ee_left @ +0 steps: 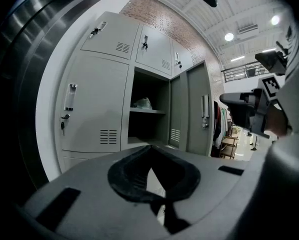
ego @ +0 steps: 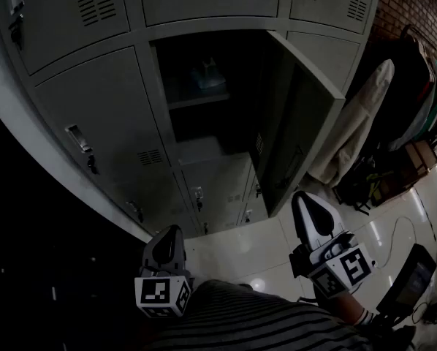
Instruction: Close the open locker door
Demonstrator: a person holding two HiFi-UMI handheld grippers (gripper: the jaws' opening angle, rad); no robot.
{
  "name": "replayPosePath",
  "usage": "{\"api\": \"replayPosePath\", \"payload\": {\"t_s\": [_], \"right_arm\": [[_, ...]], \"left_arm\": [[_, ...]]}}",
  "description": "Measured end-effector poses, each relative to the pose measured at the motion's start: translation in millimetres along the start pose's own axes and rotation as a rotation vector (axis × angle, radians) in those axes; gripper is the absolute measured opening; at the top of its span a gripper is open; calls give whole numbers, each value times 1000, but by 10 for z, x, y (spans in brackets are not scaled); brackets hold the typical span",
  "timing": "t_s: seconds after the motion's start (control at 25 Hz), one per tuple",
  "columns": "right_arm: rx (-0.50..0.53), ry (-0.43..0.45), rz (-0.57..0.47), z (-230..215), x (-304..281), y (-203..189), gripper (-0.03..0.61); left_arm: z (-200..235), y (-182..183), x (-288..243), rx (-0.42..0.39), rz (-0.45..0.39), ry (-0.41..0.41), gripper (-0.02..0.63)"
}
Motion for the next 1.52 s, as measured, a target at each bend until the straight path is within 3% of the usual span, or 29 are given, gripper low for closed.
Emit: {"api": "replayPosePath", "payload": {"t_s": [0.16,0.32,0.64,0.88,1.28,1.52], "right_arm": [[37,-123,-31,-296,19,169,2],[61,-142,3,-445,-119,112,2],[63,-61,25,-312,-299,23,1],[72,50,66,-74,-536,-115,1],[125,251,135,462,-1372,-330,0],[118,287,163,687,-1874,-481,0]], "left_arm": [[-28,9,-17,-2,-2,-8,3],[-54,-2,-18,-3,4,-11,3],[6,-27,34,-5,21,21,3],[76,-46,99,10,32,46,3],[316,-118,230,36,69,111,3],[481,-110,198,40,63,137,3]]}}
Point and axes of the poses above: the fingertips, and each gripper's own axes: x backward along the fingers, z to its left, y out of its top, the point moved 9 cm from there along x, backward along the fingers, and after that the axes turned 5 degrees about -x, right-handed, at the moved point
